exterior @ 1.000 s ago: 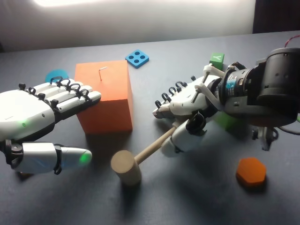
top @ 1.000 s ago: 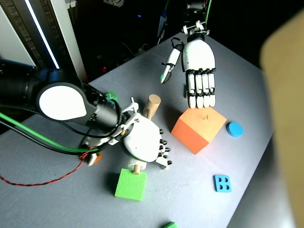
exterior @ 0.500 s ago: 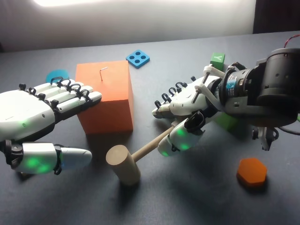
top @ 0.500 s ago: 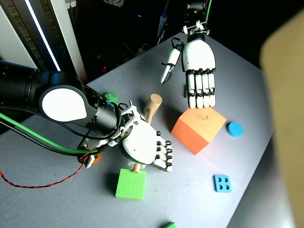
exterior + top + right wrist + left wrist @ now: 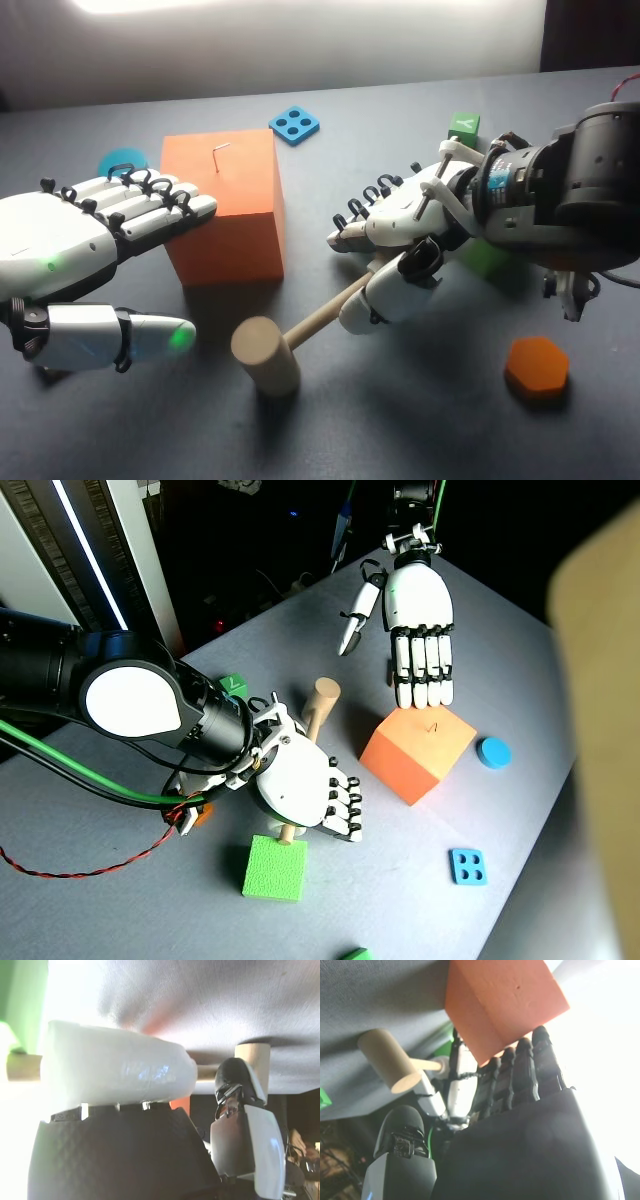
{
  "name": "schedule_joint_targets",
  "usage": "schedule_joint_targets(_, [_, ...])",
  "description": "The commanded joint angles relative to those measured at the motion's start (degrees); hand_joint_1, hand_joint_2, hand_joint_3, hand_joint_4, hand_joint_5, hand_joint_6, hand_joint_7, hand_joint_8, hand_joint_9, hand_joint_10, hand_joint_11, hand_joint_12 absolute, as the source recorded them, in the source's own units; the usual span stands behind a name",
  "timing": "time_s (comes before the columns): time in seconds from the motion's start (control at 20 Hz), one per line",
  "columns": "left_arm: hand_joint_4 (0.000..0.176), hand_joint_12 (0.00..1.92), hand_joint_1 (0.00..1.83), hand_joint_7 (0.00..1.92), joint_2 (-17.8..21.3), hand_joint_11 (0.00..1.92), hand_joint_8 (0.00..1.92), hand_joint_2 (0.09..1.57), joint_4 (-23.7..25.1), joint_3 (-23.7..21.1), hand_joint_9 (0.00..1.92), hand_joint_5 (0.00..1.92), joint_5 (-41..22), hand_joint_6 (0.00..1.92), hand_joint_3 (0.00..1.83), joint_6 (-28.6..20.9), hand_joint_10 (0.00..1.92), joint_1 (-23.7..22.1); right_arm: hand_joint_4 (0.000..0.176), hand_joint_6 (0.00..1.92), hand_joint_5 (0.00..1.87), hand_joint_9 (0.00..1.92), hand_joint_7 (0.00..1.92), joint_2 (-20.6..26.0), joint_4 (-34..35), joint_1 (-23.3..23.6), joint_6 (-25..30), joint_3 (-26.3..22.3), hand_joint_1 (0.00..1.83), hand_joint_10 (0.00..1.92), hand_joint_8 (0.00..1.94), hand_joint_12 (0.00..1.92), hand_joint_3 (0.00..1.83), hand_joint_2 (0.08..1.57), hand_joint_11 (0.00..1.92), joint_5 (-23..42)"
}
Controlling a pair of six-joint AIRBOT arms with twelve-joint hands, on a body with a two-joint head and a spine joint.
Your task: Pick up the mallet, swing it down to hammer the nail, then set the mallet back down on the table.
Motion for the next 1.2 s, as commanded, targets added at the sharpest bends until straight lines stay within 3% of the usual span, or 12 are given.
schedule_joint_targets(0.0, [0.000, 0.00, 0.00, 0.00, 0.0, 0.00, 0.00, 1.20, -0.8, 0.3, 0.00, 0.00, -4.5, 0.00, 0.00, -0.2, 0.00, -0.6, 0.000, 0.00, 0.00, 0.00, 0.00, 0.6, -1.0, 1.0, -0.2, -0.4, 0.00, 0.00, 0.00, 0.00, 0.02, 1.19, 0.00, 3.9])
schedule_joint_targets(0.3, [0.000, 0.00, 0.00, 0.02, 0.0, 0.00, 0.01, 1.22, -0.8, 0.3, 0.02, 0.04, -4.5, 0.01, 0.00, -0.2, 0.01, -0.8, 0.000, 0.00, 0.00, 0.00, 0.00, 1.6, -1.0, 1.8, -0.3, -1.2, 0.00, 0.00, 0.00, 0.00, 0.00, 1.16, 0.00, 3.7])
schedule_joint_targets(0.45, [0.000, 0.04, 0.00, 0.16, 0.0, 0.04, 0.01, 1.34, -0.8, 0.3, 0.14, 0.19, -4.5, 0.01, 0.01, -0.2, 0.01, -1.0, 0.000, 0.00, 0.00, 0.00, 0.00, 2.1, -1.0, 2.3, -0.5, -1.8, 0.00, 0.00, 0.00, 0.00, 0.04, 1.25, 0.00, 3.7])
schedule_joint_targets(0.6, [0.000, 0.58, 0.09, 0.39, 0.0, 0.00, 0.01, 1.39, -0.8, 0.3, 0.34, 0.37, -4.5, 0.01, 0.00, -0.2, 0.02, -1.1, 0.000, 0.00, 0.00, 0.00, 0.00, 2.6, -1.0, 2.8, -0.5, -2.3, 0.00, 0.00, 0.00, 0.00, 0.06, 1.31, 0.00, 3.7])
schedule_joint_targets(0.7, [0.000, 0.63, 0.19, 0.48, 0.0, 0.00, 0.02, 1.40, -0.8, 0.3, 0.41, 0.42, -4.5, 0.02, 0.00, -0.2, 0.02, -1.1, 0.000, 0.00, 0.00, 0.00, 0.00, 2.6, -1.0, 2.9, -0.5, -2.3, 0.00, 0.00, 0.00, 0.00, 0.08, 1.35, 0.00, 3.7])
schedule_joint_targets(0.8, [0.000, 0.64, 0.20, 0.48, 0.0, 0.00, 0.02, 1.41, -0.8, 0.3, 0.41, 0.43, -4.5, 0.01, 0.00, -0.2, 0.02, -1.1, 0.000, 0.00, 0.00, 0.00, 0.00, 3.0, -1.0, 3.1, -0.9, -2.8, 0.00, 0.00, 0.00, 0.00, 0.08, 1.37, 0.00, 3.6])
schedule_joint_targets(0.9, [0.000, 0.54, 0.14, 0.38, 0.0, 0.00, 0.00, 1.38, -0.8, 0.3, 0.34, 0.34, -4.5, 0.00, 0.00, -0.2, 0.00, -1.1, 0.000, 0.00, 0.00, 0.00, 0.00, 3.3, -1.0, 3.6, -0.9, -3.2, 0.00, 0.00, 0.00, 0.00, 0.06, 1.34, 0.00, 3.6])
schedule_joint_targets(1.15, [0.000, 0.14, 0.12, 0.11, 0.0, 0.00, 0.00, 1.34, -0.8, 0.3, 0.10, 0.12, -4.5, 0.00, 0.00, -0.2, 0.00, -1.2, 0.000, 0.00, 0.00, 0.00, 0.00, 3.8, -1.0, 4.0, -0.9, -3.6, 0.00, 0.00, 0.00, 0.00, 0.01, 1.26, 0.00, 2.9])
